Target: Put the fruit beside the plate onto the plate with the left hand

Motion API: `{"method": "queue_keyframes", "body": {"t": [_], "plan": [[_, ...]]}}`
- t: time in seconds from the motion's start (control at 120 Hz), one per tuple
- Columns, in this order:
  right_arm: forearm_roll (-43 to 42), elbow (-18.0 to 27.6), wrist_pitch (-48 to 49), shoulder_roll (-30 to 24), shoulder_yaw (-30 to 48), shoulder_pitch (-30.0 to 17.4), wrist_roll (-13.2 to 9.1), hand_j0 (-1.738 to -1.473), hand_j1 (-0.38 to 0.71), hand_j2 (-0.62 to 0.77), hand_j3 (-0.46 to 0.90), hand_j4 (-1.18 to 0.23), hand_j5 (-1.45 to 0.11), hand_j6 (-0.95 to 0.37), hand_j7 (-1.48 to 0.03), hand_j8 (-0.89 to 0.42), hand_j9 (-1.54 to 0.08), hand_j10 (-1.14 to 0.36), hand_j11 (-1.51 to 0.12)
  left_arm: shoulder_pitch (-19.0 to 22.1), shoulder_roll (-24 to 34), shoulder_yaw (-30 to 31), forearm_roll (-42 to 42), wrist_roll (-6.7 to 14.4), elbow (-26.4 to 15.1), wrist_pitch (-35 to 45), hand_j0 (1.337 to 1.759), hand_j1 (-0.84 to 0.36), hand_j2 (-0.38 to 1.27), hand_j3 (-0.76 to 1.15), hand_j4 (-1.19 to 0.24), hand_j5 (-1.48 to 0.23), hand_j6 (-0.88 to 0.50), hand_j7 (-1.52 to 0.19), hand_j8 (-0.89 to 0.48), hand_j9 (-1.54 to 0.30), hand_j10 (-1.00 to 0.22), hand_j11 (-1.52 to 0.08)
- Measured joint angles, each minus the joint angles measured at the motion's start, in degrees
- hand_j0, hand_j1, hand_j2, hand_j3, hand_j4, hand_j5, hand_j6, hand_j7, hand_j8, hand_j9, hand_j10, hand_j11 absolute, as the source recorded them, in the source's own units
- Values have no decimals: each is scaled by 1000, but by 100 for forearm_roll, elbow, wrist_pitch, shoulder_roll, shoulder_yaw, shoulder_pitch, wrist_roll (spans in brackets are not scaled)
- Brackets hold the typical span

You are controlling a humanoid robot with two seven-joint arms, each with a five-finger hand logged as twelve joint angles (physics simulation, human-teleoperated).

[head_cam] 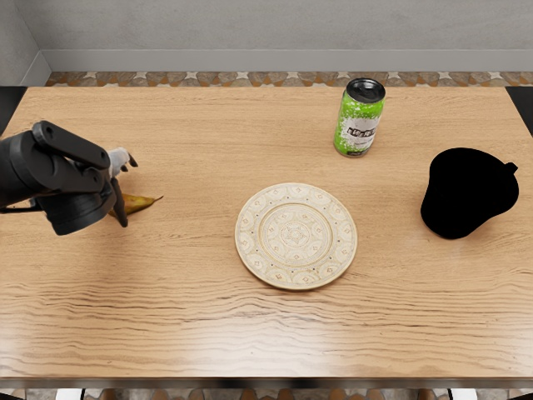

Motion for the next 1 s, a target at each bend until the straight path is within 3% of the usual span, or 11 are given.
{"method": "queue_keyframes", "body": {"t": [0.55,1.0], "plan": [[-2,0,0,0,0,0,1,-1658,-337,-2,0,-10,-13,-10,-13,-10,-13,-10,-13,207,-189,-28,14,-1,102,255,1658,66,48,0,-237,-307,-237,-307,-237,-307,-237,-307],[0,0,0,0,0,0,-1,-1658,-337,-2,0,-10,-13,-10,-13,-10,-13,-10,-13,172,-230,10,-129,1,100,249,1658,-45,66,0,-329,-428,-329,-428,-329,-428,-329,-428]]}}
